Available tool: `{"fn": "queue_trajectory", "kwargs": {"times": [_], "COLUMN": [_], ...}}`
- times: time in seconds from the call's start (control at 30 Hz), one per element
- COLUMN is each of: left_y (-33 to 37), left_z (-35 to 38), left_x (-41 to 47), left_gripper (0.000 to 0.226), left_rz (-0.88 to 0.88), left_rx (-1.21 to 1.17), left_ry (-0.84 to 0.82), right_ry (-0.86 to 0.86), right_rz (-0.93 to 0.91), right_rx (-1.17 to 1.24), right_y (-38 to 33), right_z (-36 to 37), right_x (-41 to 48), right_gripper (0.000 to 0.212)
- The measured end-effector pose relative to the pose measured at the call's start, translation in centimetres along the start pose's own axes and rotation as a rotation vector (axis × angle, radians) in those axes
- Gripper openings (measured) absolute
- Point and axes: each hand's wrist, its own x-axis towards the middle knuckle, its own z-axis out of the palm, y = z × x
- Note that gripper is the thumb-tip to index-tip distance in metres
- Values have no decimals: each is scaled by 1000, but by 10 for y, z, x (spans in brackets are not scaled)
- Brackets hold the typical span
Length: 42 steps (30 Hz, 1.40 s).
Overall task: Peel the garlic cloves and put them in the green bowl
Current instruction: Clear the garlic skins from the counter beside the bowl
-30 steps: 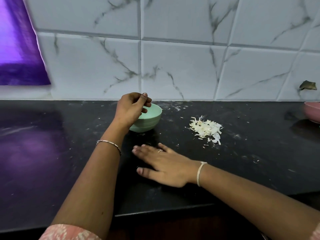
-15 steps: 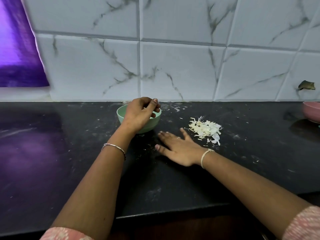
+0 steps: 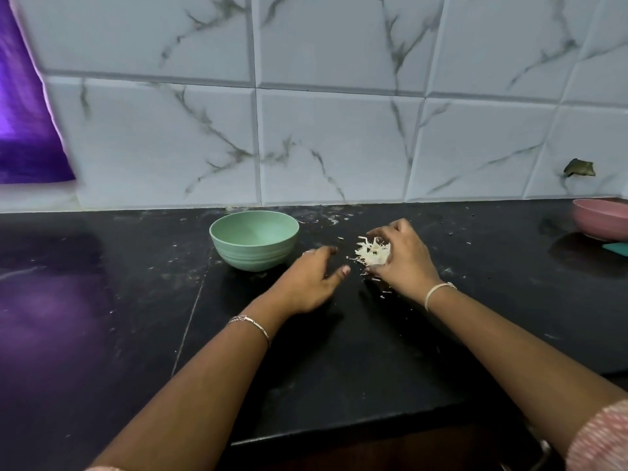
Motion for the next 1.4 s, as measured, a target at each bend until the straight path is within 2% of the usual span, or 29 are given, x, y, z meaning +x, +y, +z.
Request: {"fn": "queue_trajectory", "kwargs": {"times": [0.07,0.17,0.2,0.27,0.4,0.53,0.67,0.77,0.87,0.93,1.0,1.1,1.17,1.27,1.4], "left_y": [-6,-9,-10,-11,-20,-24,-17,-19,-16,-9,-1,2,-2,-4,-2], "left_z": [9,19,21,24,30,36,41,45,48,50,47,42,43,45,45], "left_x": [1,3,7,22,64,103,128,125,114,107,101,98,98,100,98], "left_gripper": [74,88,90,92,88,74,63,69,80,69,52,42,38,38,50], "left_rz": [-64,-168,-186,-212,-234,-199,-162,-211,-241,-259,-293,-356,-381,-397,-383], "left_rx": [170,339,348,333,315,181,-41,-276,-628,-806,-906,-940,-921,-836,-677], "left_ry": [-78,-159,-160,-144,-130,-121,-133,-116,-68,5,137,292,353,385,371], "right_ry": [-32,-275,-344,-423,-423,-408,-426,-429,-337,-255,-236,-366,-454,-571,-717], "right_rz": [52,125,137,181,250,183,78,71,142,251,383,457,383,214,108], "right_rx": [-78,-213,-239,-240,-192,-122,-27,104,346,509,574,489,447,395,390], "right_y": [7,17,19,27,44,55,56,56,60,63,65,76,78,72,69], "right_z": [-9,-16,-17,-15,0,19,24,20,13,9,8,16,24,28,24], "right_x": [-9,-42,-53,-56,-13,23,37,37,32,32,40,68,86,103,94], "right_gripper": [64,119,128,132,135,135,128,124,117,104,88,76,70,46,44]}}
